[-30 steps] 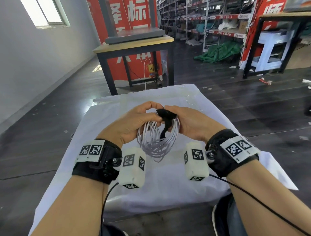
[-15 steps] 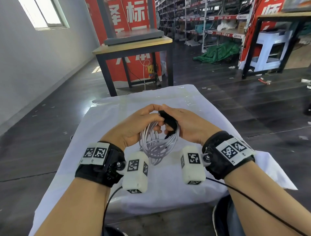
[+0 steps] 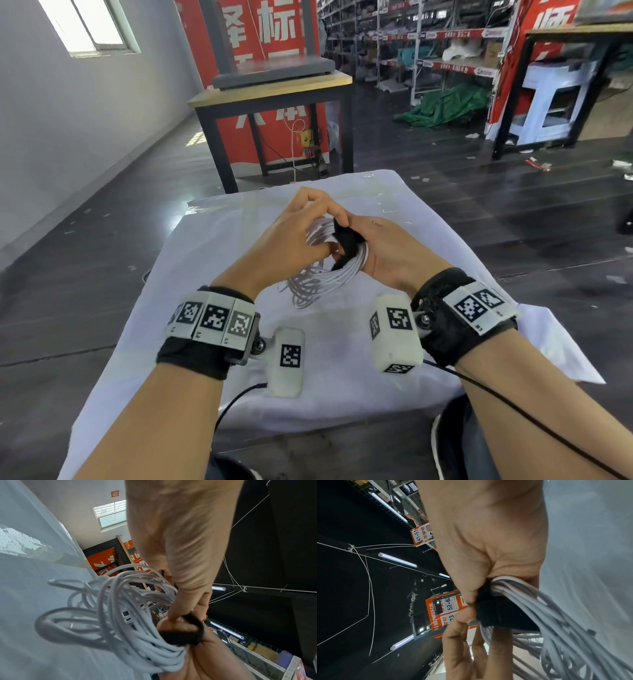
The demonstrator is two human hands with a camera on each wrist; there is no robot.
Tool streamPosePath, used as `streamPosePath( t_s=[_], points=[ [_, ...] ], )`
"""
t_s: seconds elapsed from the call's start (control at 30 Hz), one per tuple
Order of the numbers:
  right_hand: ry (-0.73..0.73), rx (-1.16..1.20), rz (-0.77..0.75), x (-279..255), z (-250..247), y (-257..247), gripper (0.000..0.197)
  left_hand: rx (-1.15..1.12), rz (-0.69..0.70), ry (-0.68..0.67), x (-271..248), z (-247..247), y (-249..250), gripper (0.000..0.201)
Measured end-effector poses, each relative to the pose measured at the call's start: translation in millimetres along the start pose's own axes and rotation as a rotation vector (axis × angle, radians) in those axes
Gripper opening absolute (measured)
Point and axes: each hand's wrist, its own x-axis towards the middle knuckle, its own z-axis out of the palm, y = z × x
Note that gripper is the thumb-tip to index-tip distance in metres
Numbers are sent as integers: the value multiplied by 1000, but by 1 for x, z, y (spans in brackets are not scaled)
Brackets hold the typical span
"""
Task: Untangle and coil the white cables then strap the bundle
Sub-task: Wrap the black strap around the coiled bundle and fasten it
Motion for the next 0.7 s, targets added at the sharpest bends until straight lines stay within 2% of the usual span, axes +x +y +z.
streamPosePath(
  t_s=[0.33,0.43,0.53,0.7],
  points=[
    [-7,-13,-3,0,0,0,31,25,58,-7,0,-1,2,31],
    [8,-71,3,0,1,1,31,42,47,-12,-1,0,4,22],
    [34,-135,27,-2,3,2,38,-23,16,35,-1,3,6,12],
    [15,-118,21,-4,7,-1,16,-168,-76,157,1,5,8,9]
  ],
)
